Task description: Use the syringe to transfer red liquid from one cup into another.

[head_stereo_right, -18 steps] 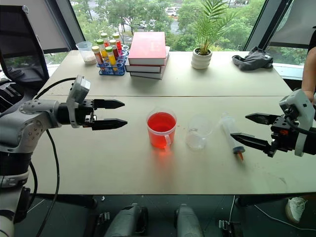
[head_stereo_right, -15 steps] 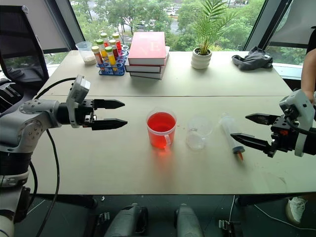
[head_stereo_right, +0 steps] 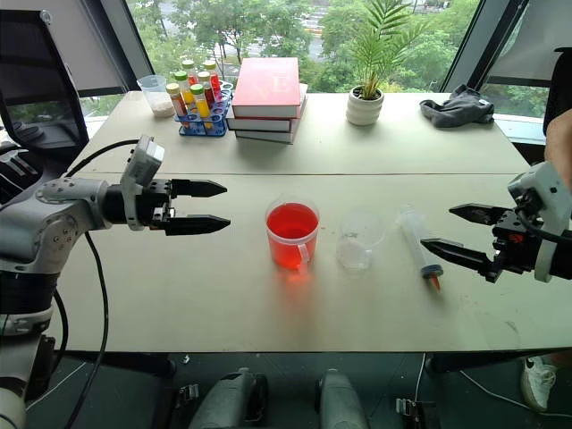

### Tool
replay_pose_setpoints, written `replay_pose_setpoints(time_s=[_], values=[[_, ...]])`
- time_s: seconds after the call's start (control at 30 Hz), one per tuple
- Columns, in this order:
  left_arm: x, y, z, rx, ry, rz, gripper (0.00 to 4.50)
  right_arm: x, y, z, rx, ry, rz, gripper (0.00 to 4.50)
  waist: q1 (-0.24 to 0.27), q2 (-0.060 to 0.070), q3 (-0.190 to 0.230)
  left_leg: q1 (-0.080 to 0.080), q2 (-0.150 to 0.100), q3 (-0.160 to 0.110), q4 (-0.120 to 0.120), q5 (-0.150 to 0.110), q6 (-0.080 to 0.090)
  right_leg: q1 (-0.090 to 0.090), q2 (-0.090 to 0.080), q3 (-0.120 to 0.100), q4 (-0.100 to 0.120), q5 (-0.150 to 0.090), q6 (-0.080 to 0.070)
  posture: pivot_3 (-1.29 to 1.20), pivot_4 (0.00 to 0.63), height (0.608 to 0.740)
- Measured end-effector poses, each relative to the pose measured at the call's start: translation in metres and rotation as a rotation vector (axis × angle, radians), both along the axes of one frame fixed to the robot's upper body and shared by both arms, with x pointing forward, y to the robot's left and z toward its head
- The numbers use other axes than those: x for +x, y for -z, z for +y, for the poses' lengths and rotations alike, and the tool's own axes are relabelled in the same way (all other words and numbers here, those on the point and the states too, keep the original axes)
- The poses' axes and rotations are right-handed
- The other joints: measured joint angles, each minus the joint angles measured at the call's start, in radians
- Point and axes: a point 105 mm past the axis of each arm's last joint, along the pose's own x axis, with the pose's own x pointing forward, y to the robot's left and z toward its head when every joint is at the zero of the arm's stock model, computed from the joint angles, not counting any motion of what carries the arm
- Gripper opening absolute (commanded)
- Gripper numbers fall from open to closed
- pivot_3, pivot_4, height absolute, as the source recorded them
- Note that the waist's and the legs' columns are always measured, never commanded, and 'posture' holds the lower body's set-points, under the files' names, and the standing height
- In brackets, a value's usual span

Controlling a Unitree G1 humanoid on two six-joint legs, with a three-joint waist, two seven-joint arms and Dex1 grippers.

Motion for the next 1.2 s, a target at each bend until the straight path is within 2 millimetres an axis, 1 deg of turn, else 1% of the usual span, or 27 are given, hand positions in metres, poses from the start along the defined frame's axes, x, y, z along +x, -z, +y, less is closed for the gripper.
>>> replay_pose_setpoints(time_s=[0.23, 0.43, 0.5, 0.6, 0.67, 0.77, 0.87, 0.93, 1.0, 1.1, 1.2], values=[[0.001, -0.001, -0.004, -0.011, 0.011, -0.009, 4.50, 0.005, -0.007, -0.001, 0.023, 0.042, -0.024, 4.44, 0.000, 0.000, 0.000, 0.000, 0.000, 0.000, 0.000, 0.000, 0.000, 0.000, 0.000, 0.000, 0.000, 0.000, 0.000, 0.00, 0.150, 0.740], [0.001, 0.005, -0.012, -0.022, 0.036, 0.007, 4.50, 0.008, -0.004, -0.007, 0.076, 0.112, 0.043, 4.44, -0.001, 0.000, 0.000, 0.000, 0.000, 0.000, 0.001, 0.000, 0.000, 0.001, 0.000, 0.000, 0.000, 0.000, 0.001, 0.00, 0.150, 0.740], [0.003, 0.006, -0.016, -0.027, 0.044, 0.009, 4.50, 0.014, -0.003, -0.011, 0.064, 0.161, 0.098, 4.44, -0.002, 0.000, 0.000, 0.000, 0.000, 0.000, 0.001, 0.000, 0.000, 0.001, 0.000, 0.000, 0.001, 0.000, 0.000, 0.00, 0.150, 0.740], [0.005, 0.007, -0.021, -0.047, 0.060, 0.008, 4.50, 0.025, 0.002, -0.018, 0.048, 0.248, 0.225, 4.44, -0.006, 0.000, 0.000, 0.001, 0.000, 0.001, 0.001, 0.000, 0.000, 0.001, 0.000, 0.000, 0.001, 0.000, 0.000, 0.00, 0.150, 0.740], [0.006, 0.006, -0.024, -0.053, 0.068, 0.004, 4.50, 0.034, 0.001, -0.018, 0.065, 0.287, 0.280, 4.44, -0.007, 0.001, 0.000, 0.000, 0.000, 0.001, 0.001, 0.000, 0.000, -0.001, 0.000, 0.001, 0.001, 0.000, -0.001, 0.00, 0.150, 0.740], [0.007, 0.008, -0.030, -0.060, 0.085, -0.012, 4.50, 0.048, 0.005, -0.018, 0.064, 0.351, 0.394, 4.44, -0.006, 0.001, 0.000, -0.002, 0.000, 0.001, 0.000, 0.000, 0.000, -0.004, 0.000, 0.001, 0.001, 0.000, -0.001, 0.00, 0.150, 0.740], [0.009, 0.014, -0.034, -0.074, 0.088, -0.007, 4.50, 0.062, 0.016, -0.016, 0.038, 0.392, 0.490, 4.44, -0.005, 0.001, 0.000, -0.007, 0.000, 0.002, 0.000, 0.000, 0.000, -0.009, 0.000, 0.001, 0.001, 0.000, 0.000, 0.00, 0.150, 0.740], [0.010, 0.014, -0.038, -0.088, 0.091, -0.011, 4.50, 0.070, 0.028, -0.021, -0.004, 0.418, 0.555, 4.44, -0.002, 0.001, 0.000, -0.012, -0.001, 0.002, 0.000, 0.000, 0.000, -0.014, 0.000, 0.001, 0.002, 0.002, 0.002, 0.00, 0.150, 0.740], [0.010, 0.016, -0.039, -0.090, 0.079, -0.011, 4.50, 0.077, 0.041, -0.025, -0.042, 0.432, 0.609, 4.44, -0.003, 0.001, 0.000, -0.016, -0.001, 0.002, 0.001, 0.000, 0.000, -0.018, 0.000, 0.001, 0.002, 0.003, 0.003, 0.00, 0.150, 0.740], [0.009, 0.022, -0.040, -0.095, 0.068, -0.001, 4.50, 0.088, 0.058, -0.031, -0.096, 0.448, 0.661, 4.44, -0.003, 0.001, 0.000, -0.017, -0.001, 0.003, 0.002, 0.000, 0.000, -0.019, 0.000, 0.001, 0.002, 0.004, 0.006, 0.00, 0.150, 0.740], [0.008, 0.023, -0.041, -0.098, 0.058, -0.006, 4.50, 0.101, 0.068, -0.032, -0.124, 0.445, 0.681, 4.44, -0.004, 0.001, 0.000, -0.017, -0.001, 0.004, 0.002, 0.000, 0.001, -0.019, 0.002, 0.001, 0.003, 0.004, 0.006, 0.00, 0.150, 0.740]])
